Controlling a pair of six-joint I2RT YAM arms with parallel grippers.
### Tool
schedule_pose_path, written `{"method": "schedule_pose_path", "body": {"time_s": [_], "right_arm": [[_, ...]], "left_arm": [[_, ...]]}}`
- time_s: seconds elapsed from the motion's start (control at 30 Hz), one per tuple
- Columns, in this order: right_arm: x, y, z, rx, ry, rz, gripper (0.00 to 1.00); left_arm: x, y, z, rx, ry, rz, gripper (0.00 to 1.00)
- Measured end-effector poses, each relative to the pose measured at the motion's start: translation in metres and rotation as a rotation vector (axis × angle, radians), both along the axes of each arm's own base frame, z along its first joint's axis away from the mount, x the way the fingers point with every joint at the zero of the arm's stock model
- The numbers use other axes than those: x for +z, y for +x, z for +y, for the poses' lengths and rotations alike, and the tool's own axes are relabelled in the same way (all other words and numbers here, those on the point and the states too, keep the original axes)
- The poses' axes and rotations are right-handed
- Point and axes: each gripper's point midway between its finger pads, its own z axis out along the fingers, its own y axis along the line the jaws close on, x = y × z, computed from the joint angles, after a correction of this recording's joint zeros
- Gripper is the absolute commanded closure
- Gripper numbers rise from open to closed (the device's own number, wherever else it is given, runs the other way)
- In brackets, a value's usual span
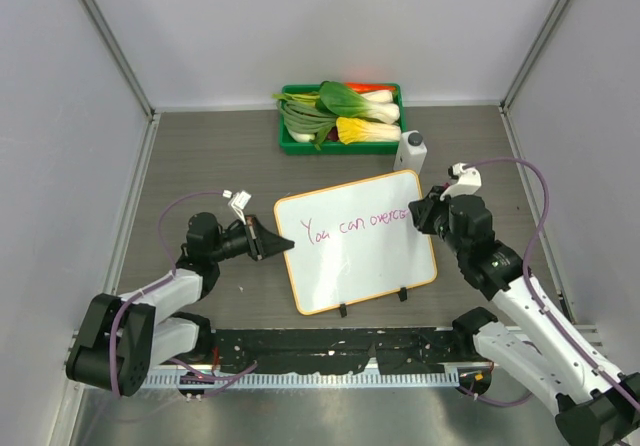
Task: Write a sentence on the whiteboard
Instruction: Write on the whiteboard at the whiteboard stand.
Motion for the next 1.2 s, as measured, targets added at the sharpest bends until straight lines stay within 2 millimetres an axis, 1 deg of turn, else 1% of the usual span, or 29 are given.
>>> {"method": "schedule_pose_path", "body": {"time_s": [0.2, 0.77, 1.2], "right_arm": [[0.001, 0.003, 0.005, 0.025, 0.007, -0.021, 0.99], [0.001, -0.004, 0.013, 0.081, 0.029, -0.03, 0.99], [0.005, -0.006, 0.015, 0.094, 0.035, -0.043, 0.99]], "left_arm": [[0.0, 0.0, 0.0, -0.002, 0.0, 0.002, 1.0], [0.0, 0.001, -0.001, -0.004, -0.001, 0.002, 1.0], [0.0, 0.001, -0.001, -0.005, -0.001, 0.002, 1.0]]}}
